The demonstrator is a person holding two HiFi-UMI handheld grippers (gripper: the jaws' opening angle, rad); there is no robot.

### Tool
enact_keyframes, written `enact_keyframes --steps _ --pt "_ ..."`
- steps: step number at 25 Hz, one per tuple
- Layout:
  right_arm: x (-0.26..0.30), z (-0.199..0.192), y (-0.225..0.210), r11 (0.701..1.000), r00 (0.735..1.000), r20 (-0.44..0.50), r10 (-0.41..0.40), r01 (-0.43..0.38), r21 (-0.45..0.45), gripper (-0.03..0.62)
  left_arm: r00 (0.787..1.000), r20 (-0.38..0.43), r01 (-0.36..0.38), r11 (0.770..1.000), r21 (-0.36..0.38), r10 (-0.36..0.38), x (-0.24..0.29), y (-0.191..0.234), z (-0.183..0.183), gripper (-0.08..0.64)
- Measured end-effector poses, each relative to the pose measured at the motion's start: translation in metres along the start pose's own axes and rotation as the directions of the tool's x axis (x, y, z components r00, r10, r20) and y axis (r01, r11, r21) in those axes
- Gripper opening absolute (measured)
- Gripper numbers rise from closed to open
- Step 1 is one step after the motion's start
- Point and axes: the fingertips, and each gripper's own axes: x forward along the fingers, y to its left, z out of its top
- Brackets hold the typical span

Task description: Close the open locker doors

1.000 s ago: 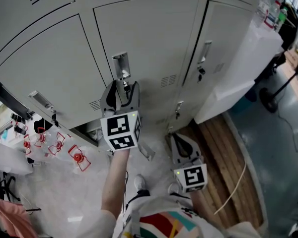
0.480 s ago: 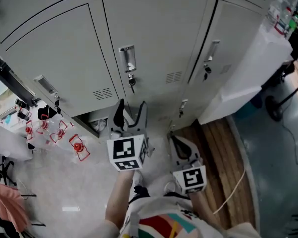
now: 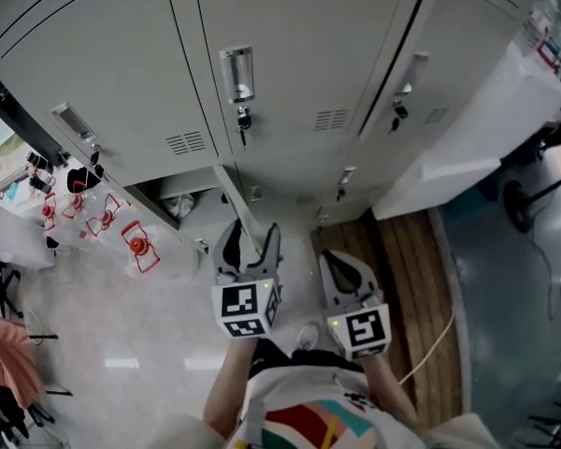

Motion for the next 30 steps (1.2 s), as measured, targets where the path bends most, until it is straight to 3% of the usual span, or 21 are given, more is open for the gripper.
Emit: enact_keyframes --steps 5,9,20,30 --pt "0.009 0.002 -0.001 0.998 0.999 0.022 0.047 -0.046 -0.039 0.005 1.0 -0.025 -0.007 0.996 0.086 0.009 -0.002 -0.009 -0.02 0.258" --pt "0.007 -0.007 0.007 0.997 0.997 0.01 0.072 -0.071 -0.036 0.005 0.998 -0.056 -0.016 0.994 0.105 0.022 -0.007 -0.012 -0.038 0.258" --pt "0.003 -0.018 0.01 0.996 0.996 -0.008 0.086 -0.086 -0.017 0.005 0.995 -0.069 -0.061 0.994 0.095 0.068 -0.023 -0.001 -0.051 0.258" --pt "0.01 -0.016 0.026 0.993 0.993 -0.015 0.115 -0.115 -0.025 0.005 0.989 -0.046 -0.141 0.99 0.025 0.142 -0.06 0.042 -0.055 0.258"
